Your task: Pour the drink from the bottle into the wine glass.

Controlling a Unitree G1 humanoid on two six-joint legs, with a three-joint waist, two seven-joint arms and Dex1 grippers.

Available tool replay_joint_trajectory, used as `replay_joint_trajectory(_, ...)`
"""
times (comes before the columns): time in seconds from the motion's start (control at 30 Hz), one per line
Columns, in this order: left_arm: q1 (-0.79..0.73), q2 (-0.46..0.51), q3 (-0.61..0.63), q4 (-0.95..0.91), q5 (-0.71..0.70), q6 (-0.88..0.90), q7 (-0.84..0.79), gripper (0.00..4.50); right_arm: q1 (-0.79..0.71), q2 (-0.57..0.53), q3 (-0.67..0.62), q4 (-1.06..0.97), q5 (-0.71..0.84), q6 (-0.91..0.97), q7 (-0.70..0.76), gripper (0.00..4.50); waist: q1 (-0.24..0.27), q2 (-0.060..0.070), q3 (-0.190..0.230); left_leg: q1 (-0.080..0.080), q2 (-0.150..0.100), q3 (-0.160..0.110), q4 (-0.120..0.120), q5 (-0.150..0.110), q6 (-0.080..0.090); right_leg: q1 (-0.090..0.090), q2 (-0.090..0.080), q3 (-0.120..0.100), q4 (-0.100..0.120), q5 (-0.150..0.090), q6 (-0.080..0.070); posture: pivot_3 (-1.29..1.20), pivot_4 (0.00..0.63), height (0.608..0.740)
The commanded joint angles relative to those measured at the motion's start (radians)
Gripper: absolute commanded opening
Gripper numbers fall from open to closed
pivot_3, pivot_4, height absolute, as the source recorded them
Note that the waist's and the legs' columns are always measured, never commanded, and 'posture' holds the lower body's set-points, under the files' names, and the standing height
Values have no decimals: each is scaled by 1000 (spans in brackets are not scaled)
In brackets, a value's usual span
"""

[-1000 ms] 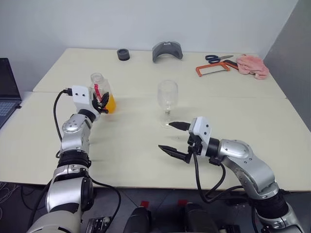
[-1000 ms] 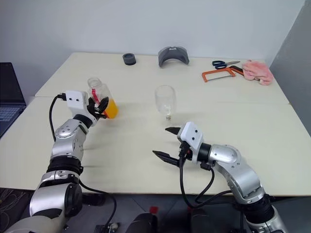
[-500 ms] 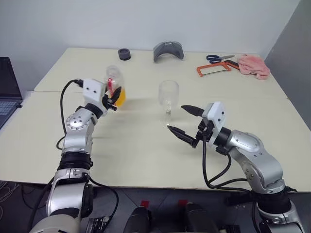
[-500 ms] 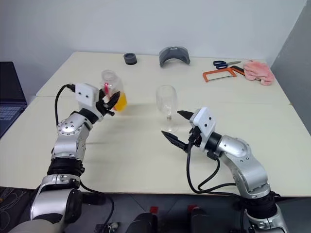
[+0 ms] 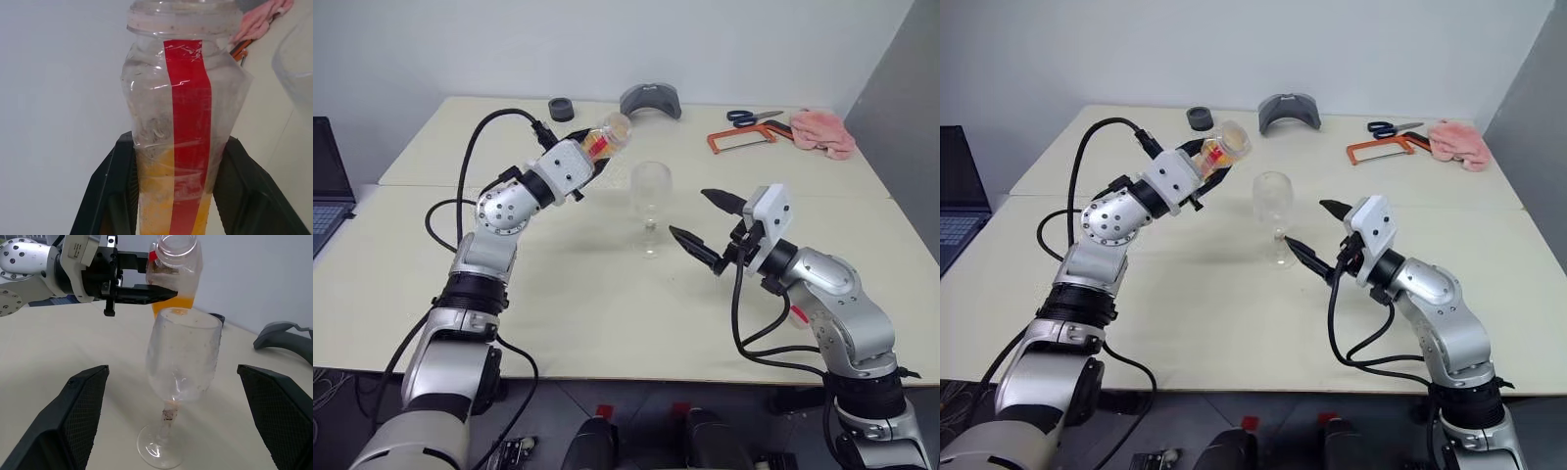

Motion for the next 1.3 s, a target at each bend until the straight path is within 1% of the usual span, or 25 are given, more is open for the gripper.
replay_joint_trajectory(0.03, -69, 33, -5, 25, 53, -94, 56, 1672, -29, 11, -30, -7, 12, -32, -18, 4500, 0, 0, 0, 0, 0, 0, 0, 0, 0, 0, 0, 0, 0, 0, 0, 0, 150, 740)
replay_joint_trajectory(0.2, -107, 60, -35, 93, 129, -191, 112, 1672, -41, 15, -51, 4, 37, -23, -19, 4500, 1, 0, 0, -1, 0, 0, 0, 0, 0, 0, 0, 0, 0, 0, 0, 0, 150, 740)
replay_joint_trajectory(0.47, -150, 89, -77, 159, 224, -293, 181, 1671, -31, -13, -35, 9, 31, -42, 15, 4500, 0, 0, 0, -1, 0, 1, 0, 0, 0, -1, 0, 0, 0, 0, 0, 0, 150, 740)
replay_joint_trajectory(0.87, -218, 125, -125, 229, 362, -354, 307, 1671, -7, -36, 2, 6, 19, -35, 36, 4500, 0, 0, 0, -1, -1, 2, 0, 0, 0, -1, 0, 0, 0, 0, 0, 0, 150, 740)
replay_joint_trajectory(1.3, -270, 150, -186, 285, 460, -373, 406, 1671, 3, -40, 5, 8, 19, -34, 31, 4500, 0, 0, 0, -1, -1, 2, 0, 0, 0, -1, 0, -1, 0, 0, 0, 0, 150, 740)
